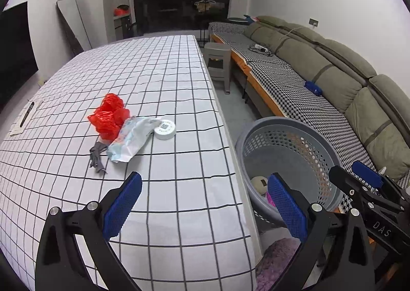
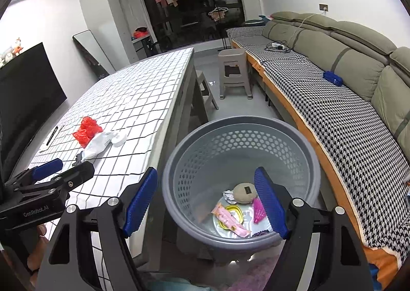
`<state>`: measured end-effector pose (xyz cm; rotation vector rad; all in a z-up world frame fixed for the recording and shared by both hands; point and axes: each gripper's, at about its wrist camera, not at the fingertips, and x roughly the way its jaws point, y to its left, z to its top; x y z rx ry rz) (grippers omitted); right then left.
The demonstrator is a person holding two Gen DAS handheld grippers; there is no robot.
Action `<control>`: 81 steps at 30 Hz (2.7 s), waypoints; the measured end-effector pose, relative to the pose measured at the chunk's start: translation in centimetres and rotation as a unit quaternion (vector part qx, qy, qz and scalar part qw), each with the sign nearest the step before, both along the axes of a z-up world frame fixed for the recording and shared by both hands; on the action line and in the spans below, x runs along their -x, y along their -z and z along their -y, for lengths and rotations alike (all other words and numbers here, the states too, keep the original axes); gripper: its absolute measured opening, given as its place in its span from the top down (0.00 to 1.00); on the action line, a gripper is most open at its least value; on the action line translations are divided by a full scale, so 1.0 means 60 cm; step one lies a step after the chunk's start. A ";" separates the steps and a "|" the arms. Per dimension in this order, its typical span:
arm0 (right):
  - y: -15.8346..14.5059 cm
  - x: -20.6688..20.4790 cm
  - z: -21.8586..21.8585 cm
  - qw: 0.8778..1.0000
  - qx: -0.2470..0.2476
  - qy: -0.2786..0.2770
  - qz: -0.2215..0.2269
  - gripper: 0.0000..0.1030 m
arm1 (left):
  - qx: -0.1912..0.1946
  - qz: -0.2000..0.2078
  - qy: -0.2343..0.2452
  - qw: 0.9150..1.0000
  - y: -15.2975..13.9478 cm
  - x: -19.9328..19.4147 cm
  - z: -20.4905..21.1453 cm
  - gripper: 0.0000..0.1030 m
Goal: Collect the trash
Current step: 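Move both open grippers back toward the remaining table items, then approach and grasp the blue-white wet-wipes packet with the right gripper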
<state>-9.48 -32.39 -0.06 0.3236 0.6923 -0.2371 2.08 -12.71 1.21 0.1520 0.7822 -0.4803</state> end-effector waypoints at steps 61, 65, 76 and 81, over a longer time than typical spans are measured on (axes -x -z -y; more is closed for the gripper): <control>0.067 -0.335 -0.275 0.973 0.008 -0.220 -0.073 0.28 | -0.064 0.003 -0.214 0.975 0.056 -0.162 -0.271 0.06; 0.072 -0.352 -0.287 0.973 0.014 -0.217 -0.082 0.28 | -0.058 0.002 -0.214 0.975 0.064 -0.170 -0.276 0.06; 0.091 -0.363 -0.249 0.980 0.029 -0.164 -0.107 0.28 | -0.039 -0.007 -0.210 0.977 0.078 -0.184 -0.279 0.06; 0.086 -0.357 -0.229 0.983 0.033 -0.145 -0.109 0.28 | -0.039 -0.007 -0.209 0.977 0.082 -0.183 -0.276 0.06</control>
